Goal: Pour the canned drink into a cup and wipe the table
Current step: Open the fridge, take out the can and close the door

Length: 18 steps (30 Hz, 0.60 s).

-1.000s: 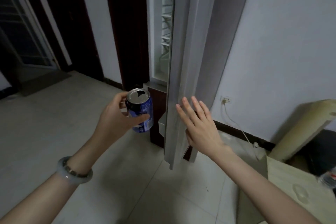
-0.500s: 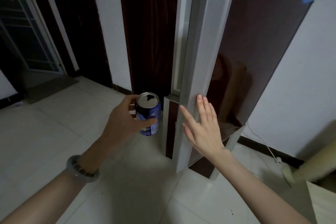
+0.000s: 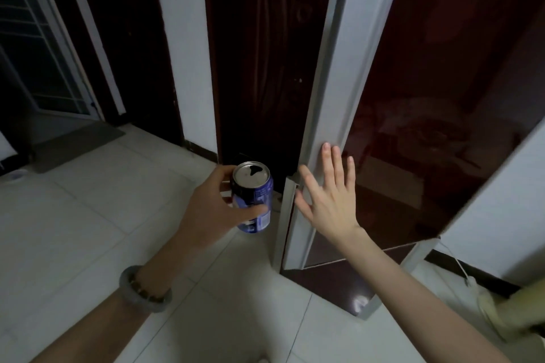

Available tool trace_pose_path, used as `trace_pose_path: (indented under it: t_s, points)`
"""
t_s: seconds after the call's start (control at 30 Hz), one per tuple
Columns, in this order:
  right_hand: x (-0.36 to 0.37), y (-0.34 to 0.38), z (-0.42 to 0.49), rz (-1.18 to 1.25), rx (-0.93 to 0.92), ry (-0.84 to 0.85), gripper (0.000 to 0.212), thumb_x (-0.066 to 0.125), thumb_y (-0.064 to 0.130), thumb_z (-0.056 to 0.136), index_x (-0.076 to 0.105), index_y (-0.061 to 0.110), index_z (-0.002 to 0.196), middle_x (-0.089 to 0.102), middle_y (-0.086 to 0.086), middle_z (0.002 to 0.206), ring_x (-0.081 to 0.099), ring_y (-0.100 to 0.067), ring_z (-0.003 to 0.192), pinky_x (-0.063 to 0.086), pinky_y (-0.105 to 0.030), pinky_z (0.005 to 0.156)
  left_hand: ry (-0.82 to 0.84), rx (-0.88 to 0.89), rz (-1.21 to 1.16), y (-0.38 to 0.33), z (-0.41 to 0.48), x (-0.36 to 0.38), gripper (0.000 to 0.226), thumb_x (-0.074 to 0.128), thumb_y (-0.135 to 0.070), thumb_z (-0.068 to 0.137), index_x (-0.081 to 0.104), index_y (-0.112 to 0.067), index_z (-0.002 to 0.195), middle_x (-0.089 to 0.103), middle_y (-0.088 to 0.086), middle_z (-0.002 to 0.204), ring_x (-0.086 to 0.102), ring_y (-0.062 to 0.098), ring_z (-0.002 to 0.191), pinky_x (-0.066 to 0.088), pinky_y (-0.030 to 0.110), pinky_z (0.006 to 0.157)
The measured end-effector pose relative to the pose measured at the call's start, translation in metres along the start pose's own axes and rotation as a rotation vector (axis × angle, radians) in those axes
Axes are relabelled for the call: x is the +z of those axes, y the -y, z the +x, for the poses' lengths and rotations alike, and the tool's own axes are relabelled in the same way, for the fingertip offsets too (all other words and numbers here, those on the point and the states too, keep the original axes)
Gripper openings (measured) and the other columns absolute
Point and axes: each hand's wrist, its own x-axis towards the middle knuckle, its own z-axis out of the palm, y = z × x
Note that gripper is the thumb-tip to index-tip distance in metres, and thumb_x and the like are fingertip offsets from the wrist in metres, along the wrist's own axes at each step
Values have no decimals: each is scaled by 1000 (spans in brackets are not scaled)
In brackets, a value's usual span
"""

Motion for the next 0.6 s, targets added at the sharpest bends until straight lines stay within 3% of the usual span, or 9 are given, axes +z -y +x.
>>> trace_pose_path:
  t_s: [0.13, 0.3, 0.43, 0.6]
  points:
    - [38, 0, 30, -19, 5, -19, 50, 57, 39, 81, 53, 19, 127, 11, -21, 152, -2, -31, 144, 13, -55, 113, -6, 4, 7, 20, 46, -1, 66, 87, -18, 59, 53, -21, 115, 62, -17, 106, 59, -4, 98, 50, 13, 79]
    - [82, -5, 69, -70, 30, -67, 50, 55, 43, 84, 54, 21, 128, 17, -19, 151, 14, -33, 142, 12, -55, 112, 10, 34, 34, 35, 116, 5, 66, 88, -18, 59, 51, -26, 113, 59, -21, 106, 57, -2, 99, 50, 13, 80]
    - [117, -12, 92, -120, 48, -55, 57, 57, 34, 80, 47, 22, 135, 15, -21, 151, 9, -33, 142, 12, -56, 111, 22, 46, 36, 43, 168, 12, 66, 87, -18, 60, 52, -24, 115, 61, -15, 107, 58, 2, 98, 49, 15, 83]
    - [150, -25, 119, -151, 89, -22, 63, 57, 34, 80, 42, 23, 140, 12, -21, 152, 7, -33, 142, 10, -56, 112, 10, 36, -1, 59, 214, 24, 67, 88, -21, 58, 51, -28, 113, 61, -22, 104, 59, -6, 97, 48, 14, 82]
